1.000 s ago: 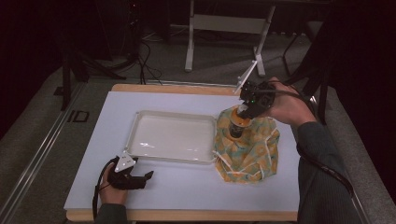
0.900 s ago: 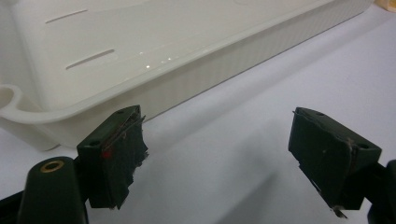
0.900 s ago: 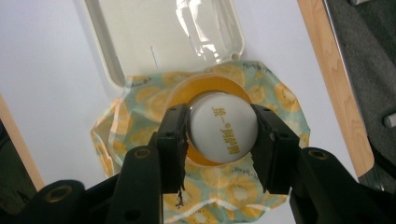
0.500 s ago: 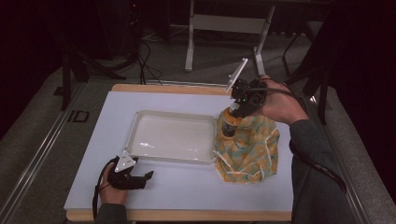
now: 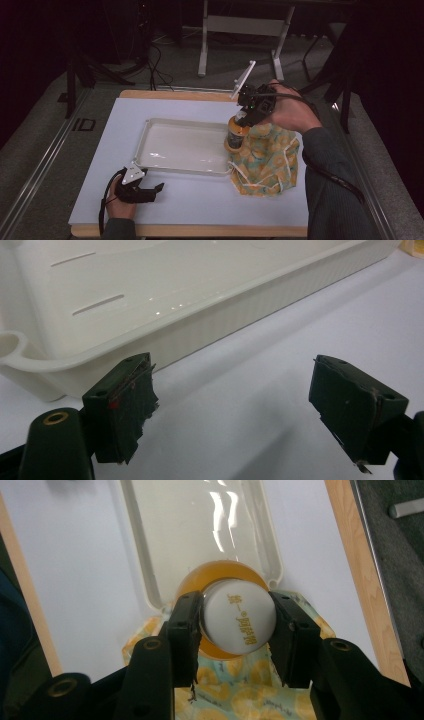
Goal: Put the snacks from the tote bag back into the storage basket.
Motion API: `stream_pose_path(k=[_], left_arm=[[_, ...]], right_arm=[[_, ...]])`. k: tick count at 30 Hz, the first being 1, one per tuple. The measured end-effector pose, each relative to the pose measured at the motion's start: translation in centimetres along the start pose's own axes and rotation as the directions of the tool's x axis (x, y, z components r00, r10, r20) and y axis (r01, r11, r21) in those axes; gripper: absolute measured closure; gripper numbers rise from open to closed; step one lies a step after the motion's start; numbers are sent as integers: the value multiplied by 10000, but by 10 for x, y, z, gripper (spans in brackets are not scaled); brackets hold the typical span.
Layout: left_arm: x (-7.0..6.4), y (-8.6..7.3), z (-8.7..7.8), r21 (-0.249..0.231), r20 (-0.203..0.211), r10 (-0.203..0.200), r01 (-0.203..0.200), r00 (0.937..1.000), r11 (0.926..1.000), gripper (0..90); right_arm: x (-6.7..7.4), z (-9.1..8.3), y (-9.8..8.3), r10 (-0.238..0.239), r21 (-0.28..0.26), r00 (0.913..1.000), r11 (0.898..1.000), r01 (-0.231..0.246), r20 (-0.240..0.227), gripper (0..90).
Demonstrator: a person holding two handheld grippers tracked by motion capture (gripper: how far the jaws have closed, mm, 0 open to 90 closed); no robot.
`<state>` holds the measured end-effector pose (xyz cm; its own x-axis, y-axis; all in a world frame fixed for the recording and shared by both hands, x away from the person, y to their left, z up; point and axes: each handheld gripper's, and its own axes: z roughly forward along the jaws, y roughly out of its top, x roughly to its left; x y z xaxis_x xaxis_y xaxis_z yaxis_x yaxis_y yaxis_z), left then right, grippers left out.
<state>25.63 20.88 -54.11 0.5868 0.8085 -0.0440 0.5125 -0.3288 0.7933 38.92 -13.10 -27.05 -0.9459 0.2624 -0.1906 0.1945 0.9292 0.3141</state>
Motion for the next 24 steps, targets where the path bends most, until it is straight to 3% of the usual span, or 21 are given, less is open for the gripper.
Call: stream_pose_path(k=[24], left_arm=[[0,0,0,-80,14,-61,61,10000,9999,187]], right_arm=[[16,17,18,-603,197,9978,9980,608,-267,589]])
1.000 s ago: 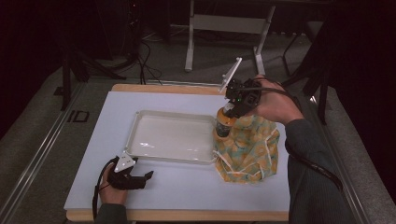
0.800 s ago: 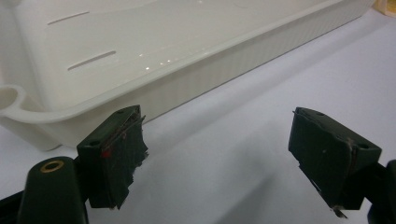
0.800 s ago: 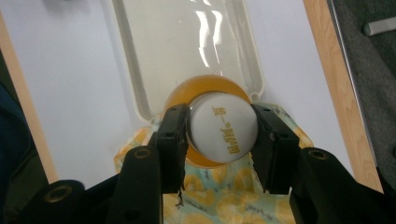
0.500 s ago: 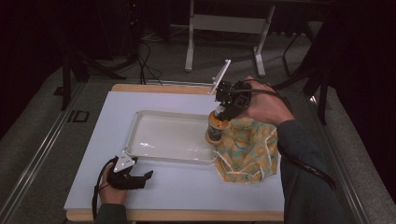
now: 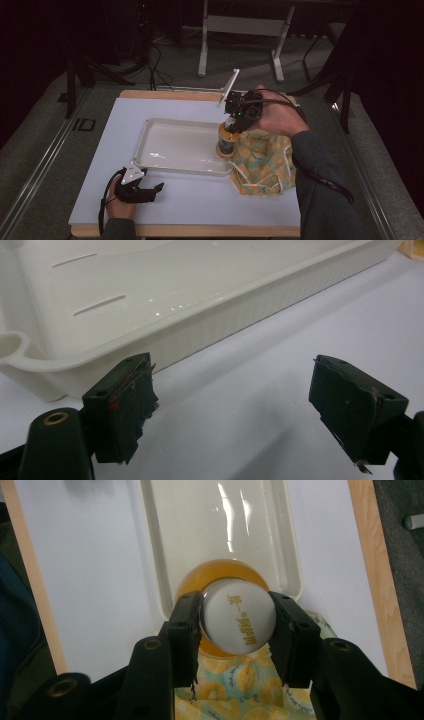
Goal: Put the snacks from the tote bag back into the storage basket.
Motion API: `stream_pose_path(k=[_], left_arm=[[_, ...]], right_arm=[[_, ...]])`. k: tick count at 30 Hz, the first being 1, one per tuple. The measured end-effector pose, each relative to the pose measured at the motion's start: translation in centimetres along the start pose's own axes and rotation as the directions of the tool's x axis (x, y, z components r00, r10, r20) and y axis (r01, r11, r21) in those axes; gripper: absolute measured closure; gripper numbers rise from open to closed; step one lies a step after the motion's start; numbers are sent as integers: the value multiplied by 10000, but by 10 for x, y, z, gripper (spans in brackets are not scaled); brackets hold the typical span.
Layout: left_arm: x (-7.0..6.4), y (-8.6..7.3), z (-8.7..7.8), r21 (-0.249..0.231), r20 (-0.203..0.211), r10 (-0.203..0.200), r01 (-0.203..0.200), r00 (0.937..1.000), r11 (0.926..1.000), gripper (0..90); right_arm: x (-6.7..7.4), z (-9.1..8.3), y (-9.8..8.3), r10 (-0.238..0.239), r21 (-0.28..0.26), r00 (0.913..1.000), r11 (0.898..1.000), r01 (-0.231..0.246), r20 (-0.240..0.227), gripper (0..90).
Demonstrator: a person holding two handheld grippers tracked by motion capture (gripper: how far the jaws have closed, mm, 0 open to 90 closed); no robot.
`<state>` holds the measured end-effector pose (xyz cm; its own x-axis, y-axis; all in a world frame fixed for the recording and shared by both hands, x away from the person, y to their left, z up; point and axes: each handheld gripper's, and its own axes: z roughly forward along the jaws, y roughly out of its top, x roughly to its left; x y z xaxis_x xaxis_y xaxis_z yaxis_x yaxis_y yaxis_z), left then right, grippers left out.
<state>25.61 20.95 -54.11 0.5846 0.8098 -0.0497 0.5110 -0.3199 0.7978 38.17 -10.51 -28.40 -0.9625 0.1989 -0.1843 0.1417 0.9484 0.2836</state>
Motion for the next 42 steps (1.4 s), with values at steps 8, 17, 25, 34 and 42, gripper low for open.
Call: stream_pose_path(k=[8,17,25,34,42], left_arm=[[0,0,0,12,26,-19,19,10000,10000,186],[0,0,0,35,24,-4,4,10000,10000,186],[0,0,0,32,24,-8,8,10000,10000,186],[0,0,0,25,31,-19,19,10000,10000,186],[1,0,0,-6,42,-33,33,10000,10000,186]], right_arm=[[3,7,3,-39,-4,9999,10000,39,-97,589],[6,14,5,-123,-4,9996,9999,123,-242,589],[9,18,5,-194,-84,9995,9998,192,-237,589],[11,25,8,-368,-98,9986,9993,364,-378,589],[14,31,10,-439,-124,9981,9990,434,-424,589]])
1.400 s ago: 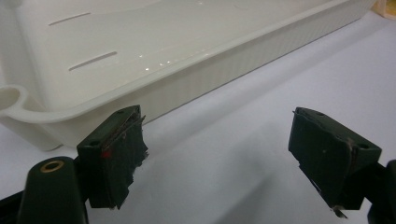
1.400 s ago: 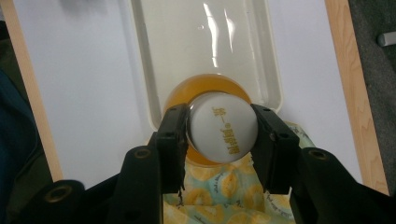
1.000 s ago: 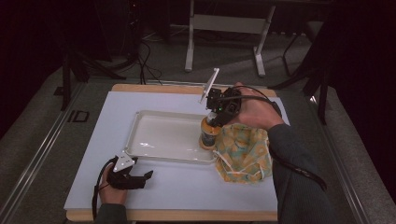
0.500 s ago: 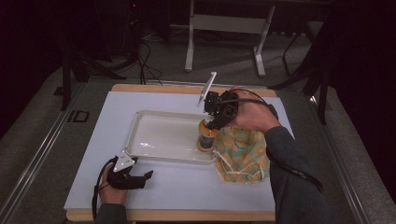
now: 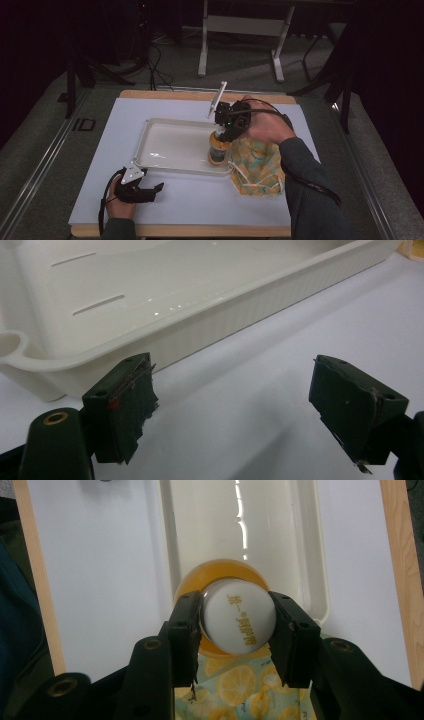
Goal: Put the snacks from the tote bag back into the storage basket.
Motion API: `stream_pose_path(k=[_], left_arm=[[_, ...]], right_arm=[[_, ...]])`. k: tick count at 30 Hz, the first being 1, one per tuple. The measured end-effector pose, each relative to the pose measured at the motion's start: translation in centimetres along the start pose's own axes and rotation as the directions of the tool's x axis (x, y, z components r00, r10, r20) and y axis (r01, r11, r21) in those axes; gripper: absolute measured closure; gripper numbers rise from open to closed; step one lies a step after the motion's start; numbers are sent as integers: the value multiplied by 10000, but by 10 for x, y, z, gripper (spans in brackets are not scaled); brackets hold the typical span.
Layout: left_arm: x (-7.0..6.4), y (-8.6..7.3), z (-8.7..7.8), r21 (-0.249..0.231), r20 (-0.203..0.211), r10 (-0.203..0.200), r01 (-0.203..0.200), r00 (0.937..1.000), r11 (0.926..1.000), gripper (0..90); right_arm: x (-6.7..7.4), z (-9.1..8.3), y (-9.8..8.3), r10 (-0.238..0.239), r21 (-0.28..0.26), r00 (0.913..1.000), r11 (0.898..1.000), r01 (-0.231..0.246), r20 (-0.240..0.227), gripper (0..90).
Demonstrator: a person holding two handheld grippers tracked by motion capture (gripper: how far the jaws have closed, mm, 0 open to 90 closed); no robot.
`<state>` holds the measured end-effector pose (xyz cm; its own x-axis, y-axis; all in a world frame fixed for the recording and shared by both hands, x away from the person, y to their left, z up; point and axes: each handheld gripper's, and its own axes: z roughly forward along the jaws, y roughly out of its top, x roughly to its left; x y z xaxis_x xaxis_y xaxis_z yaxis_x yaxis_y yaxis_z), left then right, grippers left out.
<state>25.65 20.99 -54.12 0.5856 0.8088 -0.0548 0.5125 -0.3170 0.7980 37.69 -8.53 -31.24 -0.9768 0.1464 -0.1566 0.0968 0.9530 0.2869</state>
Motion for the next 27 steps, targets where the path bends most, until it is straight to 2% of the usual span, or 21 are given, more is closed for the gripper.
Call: stream_pose_path(k=[27], left_arm=[[0,0,0,-12,10,5,-5,10000,10000,186]], right_arm=[[4,16,-3,-170,154,9998,9997,172,-85,590]])
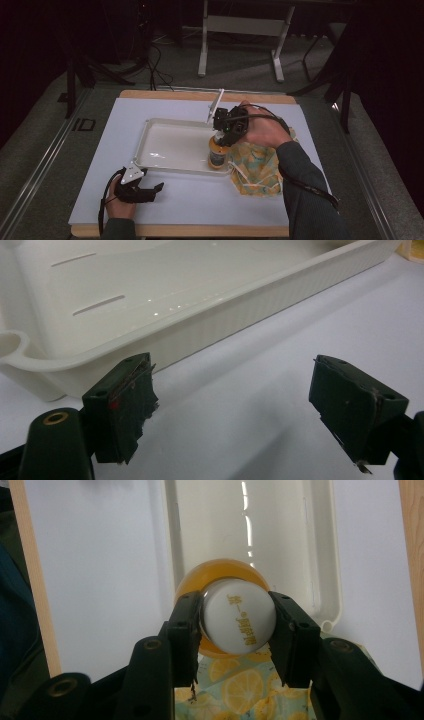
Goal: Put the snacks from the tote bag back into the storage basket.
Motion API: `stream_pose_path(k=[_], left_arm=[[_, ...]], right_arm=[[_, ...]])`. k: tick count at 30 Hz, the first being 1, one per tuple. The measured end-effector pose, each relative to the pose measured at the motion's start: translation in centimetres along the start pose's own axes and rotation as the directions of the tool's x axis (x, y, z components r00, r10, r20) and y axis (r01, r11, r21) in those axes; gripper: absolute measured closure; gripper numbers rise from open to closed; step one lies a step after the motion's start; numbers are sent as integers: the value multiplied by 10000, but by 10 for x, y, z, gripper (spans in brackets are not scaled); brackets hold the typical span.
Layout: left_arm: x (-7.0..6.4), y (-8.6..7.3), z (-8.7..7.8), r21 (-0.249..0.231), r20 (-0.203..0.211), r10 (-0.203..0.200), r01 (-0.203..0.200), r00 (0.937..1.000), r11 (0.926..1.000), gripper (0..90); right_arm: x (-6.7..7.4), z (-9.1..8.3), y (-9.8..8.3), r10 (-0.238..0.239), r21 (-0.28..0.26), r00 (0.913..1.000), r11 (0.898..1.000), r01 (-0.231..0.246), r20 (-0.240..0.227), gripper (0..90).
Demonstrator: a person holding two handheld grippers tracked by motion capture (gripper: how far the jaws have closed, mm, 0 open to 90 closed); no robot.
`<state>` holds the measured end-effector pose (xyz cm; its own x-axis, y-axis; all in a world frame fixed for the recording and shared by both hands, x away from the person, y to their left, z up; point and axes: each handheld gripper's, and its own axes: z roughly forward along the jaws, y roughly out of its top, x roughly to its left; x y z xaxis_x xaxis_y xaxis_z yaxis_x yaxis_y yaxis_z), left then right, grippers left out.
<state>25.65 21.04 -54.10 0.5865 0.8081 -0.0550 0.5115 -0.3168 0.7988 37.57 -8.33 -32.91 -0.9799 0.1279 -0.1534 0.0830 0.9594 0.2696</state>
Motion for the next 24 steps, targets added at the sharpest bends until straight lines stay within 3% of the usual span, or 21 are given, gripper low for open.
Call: stream_pose_path(k=[24], left_arm=[[0,0,0,42,16,3,-3,10000,10000,186]], right_arm=[[0,10,-6,-72,128,10000,9999,72,-24,590]])
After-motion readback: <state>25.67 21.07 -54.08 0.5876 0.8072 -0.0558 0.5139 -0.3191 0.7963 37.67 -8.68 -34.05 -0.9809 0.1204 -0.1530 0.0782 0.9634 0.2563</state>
